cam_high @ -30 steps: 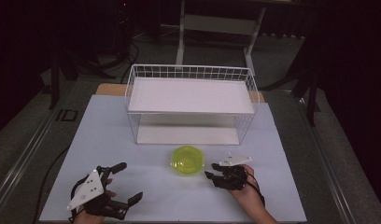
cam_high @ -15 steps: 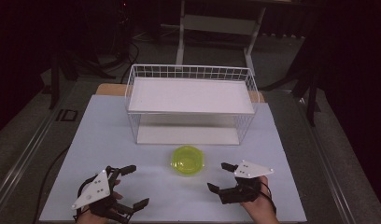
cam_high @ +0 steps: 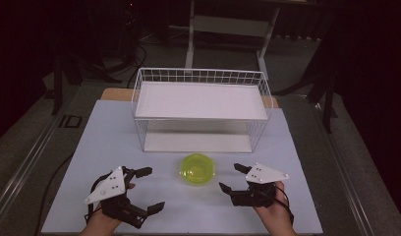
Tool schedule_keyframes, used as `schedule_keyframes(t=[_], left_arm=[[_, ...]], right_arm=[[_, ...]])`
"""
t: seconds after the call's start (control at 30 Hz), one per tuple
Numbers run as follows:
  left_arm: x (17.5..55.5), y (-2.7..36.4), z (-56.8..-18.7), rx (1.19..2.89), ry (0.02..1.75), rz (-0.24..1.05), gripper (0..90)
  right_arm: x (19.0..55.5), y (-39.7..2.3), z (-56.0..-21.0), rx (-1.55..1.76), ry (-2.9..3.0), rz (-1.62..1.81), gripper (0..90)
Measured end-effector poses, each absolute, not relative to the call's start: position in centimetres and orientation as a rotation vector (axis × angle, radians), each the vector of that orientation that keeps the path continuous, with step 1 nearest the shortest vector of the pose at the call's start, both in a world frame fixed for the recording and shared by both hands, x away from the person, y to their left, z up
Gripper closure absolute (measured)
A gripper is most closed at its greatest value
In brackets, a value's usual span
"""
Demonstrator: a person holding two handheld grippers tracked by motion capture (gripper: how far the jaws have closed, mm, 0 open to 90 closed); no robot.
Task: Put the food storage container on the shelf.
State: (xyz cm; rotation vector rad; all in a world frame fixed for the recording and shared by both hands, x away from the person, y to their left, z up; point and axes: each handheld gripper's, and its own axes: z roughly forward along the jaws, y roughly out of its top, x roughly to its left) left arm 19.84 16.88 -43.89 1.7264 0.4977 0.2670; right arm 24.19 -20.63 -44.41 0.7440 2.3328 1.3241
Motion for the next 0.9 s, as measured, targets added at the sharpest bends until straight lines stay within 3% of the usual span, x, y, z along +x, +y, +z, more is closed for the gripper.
schedule_keyframes(t=[0.63, 0.9], left_arm=[[24.1, 14.0, -43.9, 1.779, 0.549, 0.299, 0.3], [25.8, 13.4, -44.1, 1.803, 0.605, 0.273, 0.4]], right_arm=[[26.8, -19.6, -43.0, 0.789, 2.294, 1.454, 12.4], [28.1, -19.8, -43.6, 0.905, 2.293, 1.427, 12.6]])
